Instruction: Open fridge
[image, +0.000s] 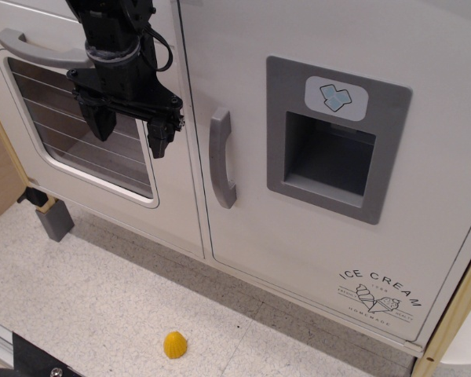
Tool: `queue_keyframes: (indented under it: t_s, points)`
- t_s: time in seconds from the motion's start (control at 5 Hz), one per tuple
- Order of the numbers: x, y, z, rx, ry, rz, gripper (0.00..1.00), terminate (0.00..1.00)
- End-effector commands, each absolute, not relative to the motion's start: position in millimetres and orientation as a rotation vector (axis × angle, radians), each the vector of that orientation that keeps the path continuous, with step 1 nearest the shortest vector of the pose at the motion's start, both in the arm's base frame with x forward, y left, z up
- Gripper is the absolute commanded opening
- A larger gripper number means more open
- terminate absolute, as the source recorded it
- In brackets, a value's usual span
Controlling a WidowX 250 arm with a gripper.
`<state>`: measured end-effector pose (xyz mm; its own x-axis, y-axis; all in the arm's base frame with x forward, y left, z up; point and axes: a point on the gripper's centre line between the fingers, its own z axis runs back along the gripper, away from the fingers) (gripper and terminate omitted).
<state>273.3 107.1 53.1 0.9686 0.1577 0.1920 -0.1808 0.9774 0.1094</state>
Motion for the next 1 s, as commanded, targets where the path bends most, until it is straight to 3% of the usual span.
queue_keyframes:
  t_s: [0.0, 0.8]
  points:
    - [273, 107, 53, 0.127, -0.184, 0.172, 1.00, 0.00]
    - [293, 56, 38, 0.060, -0.397, 0.048, 1.00, 0.00]
